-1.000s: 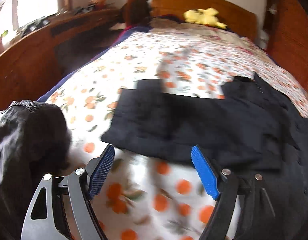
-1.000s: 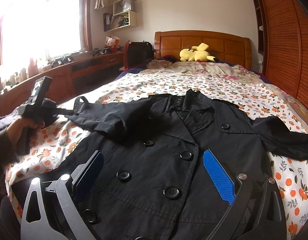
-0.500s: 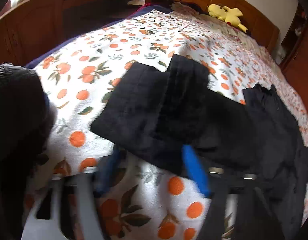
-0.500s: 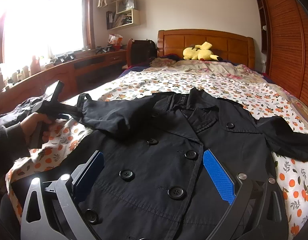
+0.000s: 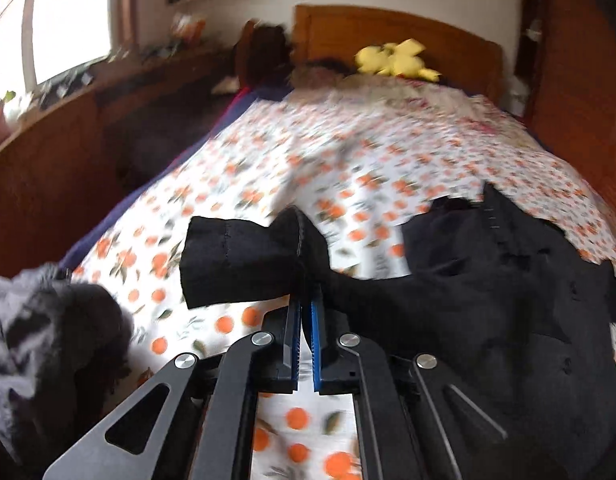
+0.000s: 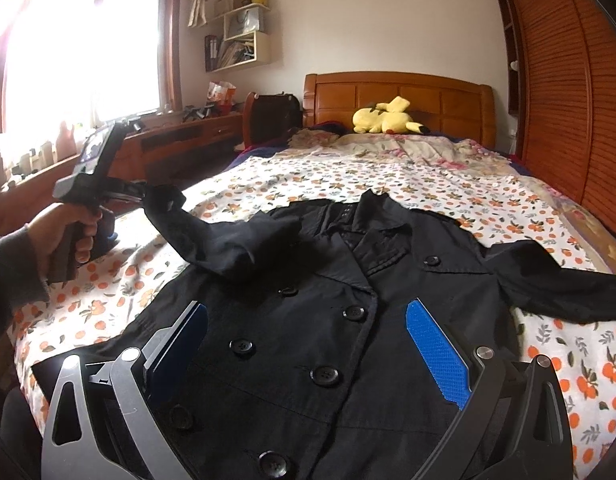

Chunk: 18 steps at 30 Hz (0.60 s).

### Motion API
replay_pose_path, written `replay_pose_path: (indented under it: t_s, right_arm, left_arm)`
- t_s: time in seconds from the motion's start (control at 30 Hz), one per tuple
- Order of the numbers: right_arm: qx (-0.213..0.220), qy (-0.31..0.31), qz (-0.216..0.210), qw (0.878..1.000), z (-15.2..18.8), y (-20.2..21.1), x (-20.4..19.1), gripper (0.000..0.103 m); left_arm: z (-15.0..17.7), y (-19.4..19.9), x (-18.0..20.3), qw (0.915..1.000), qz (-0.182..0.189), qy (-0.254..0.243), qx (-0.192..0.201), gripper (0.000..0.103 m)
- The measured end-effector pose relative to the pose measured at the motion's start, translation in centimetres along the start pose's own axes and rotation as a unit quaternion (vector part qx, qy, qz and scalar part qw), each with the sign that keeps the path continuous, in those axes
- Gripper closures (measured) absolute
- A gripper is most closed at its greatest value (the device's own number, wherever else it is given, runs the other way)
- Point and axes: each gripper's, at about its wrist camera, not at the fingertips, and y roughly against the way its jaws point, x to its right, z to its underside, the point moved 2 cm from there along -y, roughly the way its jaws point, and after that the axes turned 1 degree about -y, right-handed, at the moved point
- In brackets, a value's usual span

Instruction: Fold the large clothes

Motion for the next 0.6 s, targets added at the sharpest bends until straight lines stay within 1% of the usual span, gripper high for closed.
replay_pose_path:
  t_s: [0.13,0.17,0.3,0.43,0.6]
  right_arm:
    - [0.006,-0.004,0.011,1.0,-0.1,1.1,0.9,0.007]
    - [0.007,-0.006,0.015,1.0,-0.1,1.5,1.2,0.007]
    - [0.015,-0.015,0.029,0.999,-0.3,2.8,2.6,0.007]
    - [0.021,-0.021,0.043,0.999,-0.2,4.0,3.9,0.007]
    - [0.018,-0.029,0.062,0.998,0.0,5.3,5.4,0.007]
  left_arm:
    - [-0.6,3.8,4.8,0.9984,0.036,-0.034,0.028,0.099]
    - [-0.7,4.9,6.3,0.9972,0.047,-0.047,0.035,0.099]
    - [-0.1,8.0,10.6,0.9924,0.081,-0.076,0.052,0.099]
    - [1.8,11.3,14.9,0.9852,0.121,-0.104,0.063,0.099]
    - [4.8,14.1,18.9,0.9751,0.162,-0.137,0.066,0.097]
